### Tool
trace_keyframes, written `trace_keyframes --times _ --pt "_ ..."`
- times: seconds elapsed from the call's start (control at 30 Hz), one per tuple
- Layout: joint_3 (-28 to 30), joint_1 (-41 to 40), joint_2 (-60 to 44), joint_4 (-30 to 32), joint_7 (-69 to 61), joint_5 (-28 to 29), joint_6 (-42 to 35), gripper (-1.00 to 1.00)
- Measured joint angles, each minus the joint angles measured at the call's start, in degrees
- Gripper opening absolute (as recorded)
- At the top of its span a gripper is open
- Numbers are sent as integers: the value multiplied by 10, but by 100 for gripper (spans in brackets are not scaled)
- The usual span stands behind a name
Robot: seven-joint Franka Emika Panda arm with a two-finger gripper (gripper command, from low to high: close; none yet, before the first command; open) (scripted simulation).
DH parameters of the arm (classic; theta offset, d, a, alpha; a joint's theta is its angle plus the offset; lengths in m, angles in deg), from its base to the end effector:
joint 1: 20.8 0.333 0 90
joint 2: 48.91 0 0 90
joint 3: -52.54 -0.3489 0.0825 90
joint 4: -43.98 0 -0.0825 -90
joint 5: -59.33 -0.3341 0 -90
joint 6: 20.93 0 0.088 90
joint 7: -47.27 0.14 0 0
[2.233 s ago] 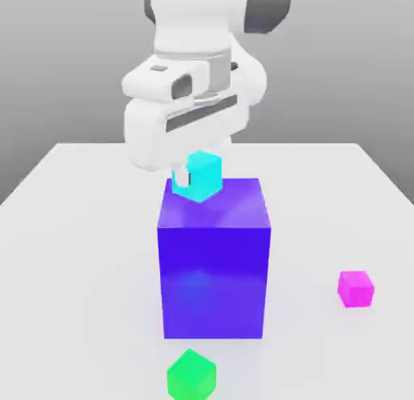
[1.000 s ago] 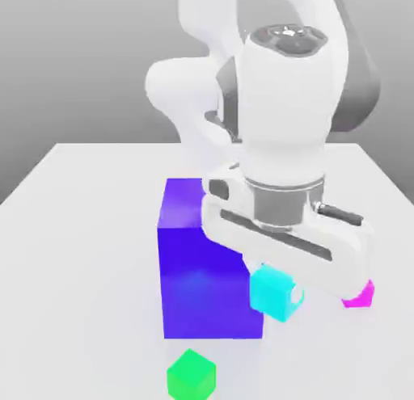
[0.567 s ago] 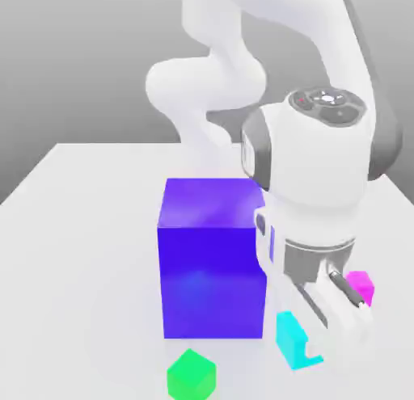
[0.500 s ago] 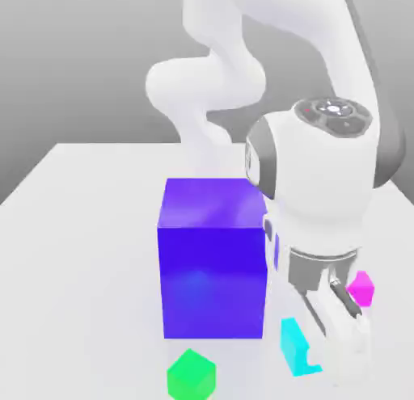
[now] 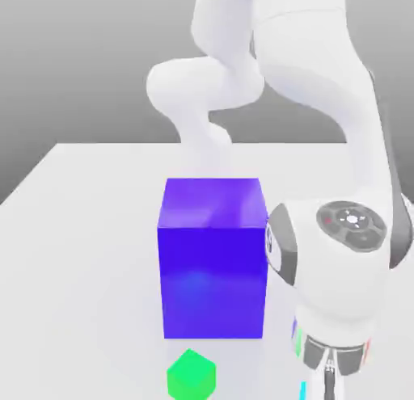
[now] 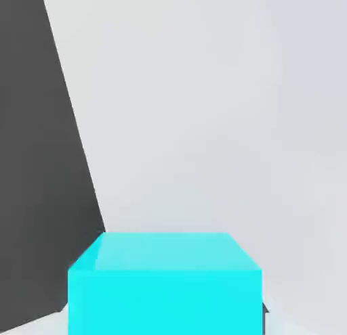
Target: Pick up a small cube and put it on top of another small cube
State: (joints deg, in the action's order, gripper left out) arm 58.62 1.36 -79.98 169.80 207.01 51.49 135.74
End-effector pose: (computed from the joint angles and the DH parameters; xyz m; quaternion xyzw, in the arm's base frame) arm 0.5252 0.1474 0.1757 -0.2589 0.9659 -0.0003 0.0010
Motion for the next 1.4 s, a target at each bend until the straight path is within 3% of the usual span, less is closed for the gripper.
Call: trace_keyframes --times 0.13,0.3,1.13,1.33,1.37,1.4 --pt "0 0 0 0 1 0 -1 100" --pt "8 11 82 25 -4 21 -59 100" --pt "-243 19 247 303 -658 137 54 100" --pt "-156 92 146 289 -609 237 140 100" --pt "-138 109 129 285 -601 247 154 -100" --pt "-138 109 129 285 -601 247 154 -100"
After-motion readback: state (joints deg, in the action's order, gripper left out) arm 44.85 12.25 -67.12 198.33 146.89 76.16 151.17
